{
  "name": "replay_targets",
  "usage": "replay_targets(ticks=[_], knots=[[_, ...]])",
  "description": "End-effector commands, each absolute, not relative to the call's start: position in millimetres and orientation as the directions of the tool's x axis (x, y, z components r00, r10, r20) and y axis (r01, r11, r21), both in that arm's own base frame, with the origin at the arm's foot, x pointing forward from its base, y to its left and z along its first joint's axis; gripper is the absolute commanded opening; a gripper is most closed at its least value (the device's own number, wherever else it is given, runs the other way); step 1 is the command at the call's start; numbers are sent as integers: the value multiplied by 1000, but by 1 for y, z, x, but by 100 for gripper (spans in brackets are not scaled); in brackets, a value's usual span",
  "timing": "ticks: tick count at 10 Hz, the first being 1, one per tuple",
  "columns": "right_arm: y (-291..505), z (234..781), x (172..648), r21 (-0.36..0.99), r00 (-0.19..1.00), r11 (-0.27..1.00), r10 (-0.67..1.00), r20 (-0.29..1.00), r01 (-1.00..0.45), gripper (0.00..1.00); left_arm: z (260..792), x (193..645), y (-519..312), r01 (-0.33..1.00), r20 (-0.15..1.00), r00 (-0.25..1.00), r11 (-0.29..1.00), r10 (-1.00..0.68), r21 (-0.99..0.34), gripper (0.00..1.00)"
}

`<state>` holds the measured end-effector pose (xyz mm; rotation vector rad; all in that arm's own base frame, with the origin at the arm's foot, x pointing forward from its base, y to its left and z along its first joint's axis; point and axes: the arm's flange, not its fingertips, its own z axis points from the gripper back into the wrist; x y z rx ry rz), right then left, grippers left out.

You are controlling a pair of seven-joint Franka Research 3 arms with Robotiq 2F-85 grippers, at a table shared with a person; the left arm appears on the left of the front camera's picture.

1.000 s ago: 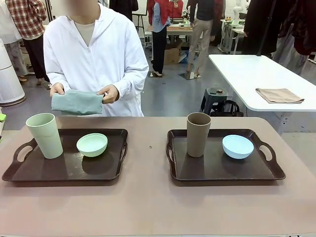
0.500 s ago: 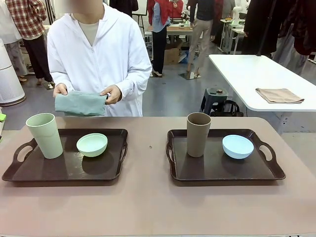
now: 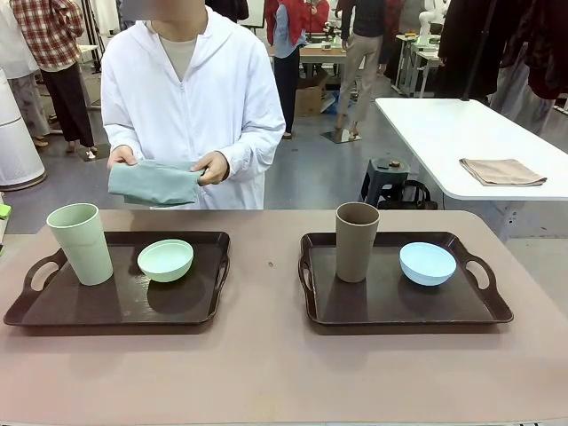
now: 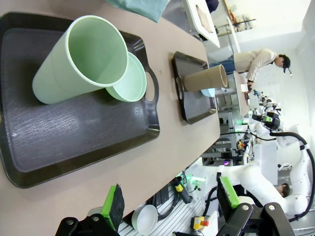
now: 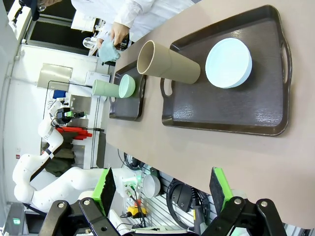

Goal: Set up a tray with a mat and arrange the tableware.
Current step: Pick up the Picnic Bowl and Reusable plastic cup from the Handle tray in front of the human's position and hold them in the air.

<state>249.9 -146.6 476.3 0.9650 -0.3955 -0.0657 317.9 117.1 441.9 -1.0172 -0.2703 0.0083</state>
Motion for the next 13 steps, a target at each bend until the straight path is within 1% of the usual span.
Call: replay_targets(ticks=[1,2,3,4,6,7,9,10,12,13], knots=[[-128,491,259,811,935,571,-206,287,-123,100,447,328,120,265,320,947,511,21,-818,100],[-98,511,269,784,945,603,-151,291,-145,100,453,332,123,371,410,910,551,-56,-747,100],[-77,525,275,762,952,628,-107,286,-159,100,462,336,125,448,477,872,572,-109,-687,100],[-42,546,288,716,965,681,-53,258,-154,100,471,343,127,519,523,832,591,-184,-618,100],[9,570,305,676,985,726,6,174,-124,100,482,350,126,638,562,751,603,-347,-480,100],[40,581,312,643,991,757,36,132,-113,100,488,352,122,689,578,706,586,-410,-427,100],[108,601,332,574,991,808,93,98,-132,100,503,369,116,761,614,619,569,-490,-313,100],[138,605,342,543,992,831,100,72,-124,100,508,373,114,776,619,595,566,-513,-277,100],[179,605,365,523,993,845,108,46,-116,100,513,382,117,788,597,583,562,-551,-251,100],[177,601,367,538,989,830,132,69,-148,100,513,381,117,761,586,617,586,-525,-277,100]])
